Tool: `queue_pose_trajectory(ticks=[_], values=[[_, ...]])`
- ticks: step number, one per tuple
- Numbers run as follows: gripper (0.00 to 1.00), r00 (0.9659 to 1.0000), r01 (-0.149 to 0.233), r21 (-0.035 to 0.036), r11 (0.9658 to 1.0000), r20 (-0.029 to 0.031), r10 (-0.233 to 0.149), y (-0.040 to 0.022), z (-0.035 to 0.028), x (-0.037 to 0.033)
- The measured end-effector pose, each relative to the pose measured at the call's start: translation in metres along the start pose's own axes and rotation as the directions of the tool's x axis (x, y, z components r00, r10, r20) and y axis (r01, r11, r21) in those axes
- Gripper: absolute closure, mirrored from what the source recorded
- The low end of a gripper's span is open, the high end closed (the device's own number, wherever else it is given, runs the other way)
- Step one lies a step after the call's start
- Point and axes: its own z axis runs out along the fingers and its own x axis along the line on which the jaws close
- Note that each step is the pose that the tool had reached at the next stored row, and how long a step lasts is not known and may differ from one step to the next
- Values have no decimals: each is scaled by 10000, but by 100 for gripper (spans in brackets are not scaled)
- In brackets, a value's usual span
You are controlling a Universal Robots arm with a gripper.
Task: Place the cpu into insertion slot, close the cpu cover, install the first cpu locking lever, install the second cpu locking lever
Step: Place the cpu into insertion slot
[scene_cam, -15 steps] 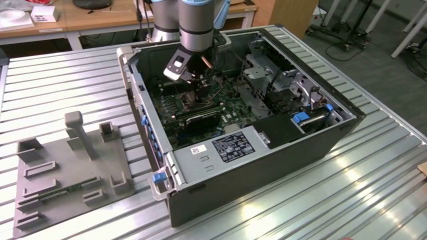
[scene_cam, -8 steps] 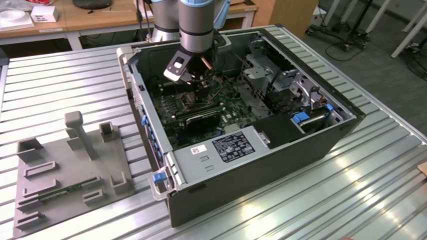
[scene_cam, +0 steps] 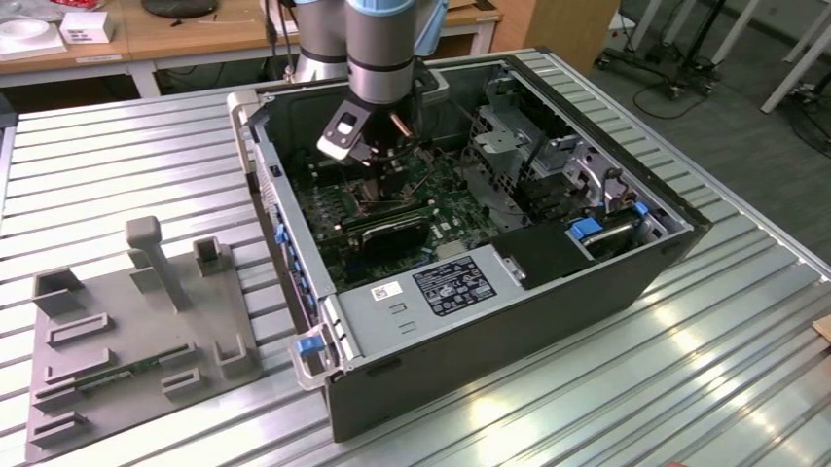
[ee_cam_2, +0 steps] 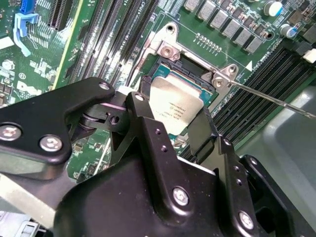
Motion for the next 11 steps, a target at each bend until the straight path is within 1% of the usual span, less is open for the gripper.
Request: queue_pose_trajectory(ticks=[3, 11], values=[[46, 10000, 14, -22, 10000, 1, -14, -5, 5, 0], [46, 10000, 15, -31, 10000, -2, -15, -7, 21, 0]])
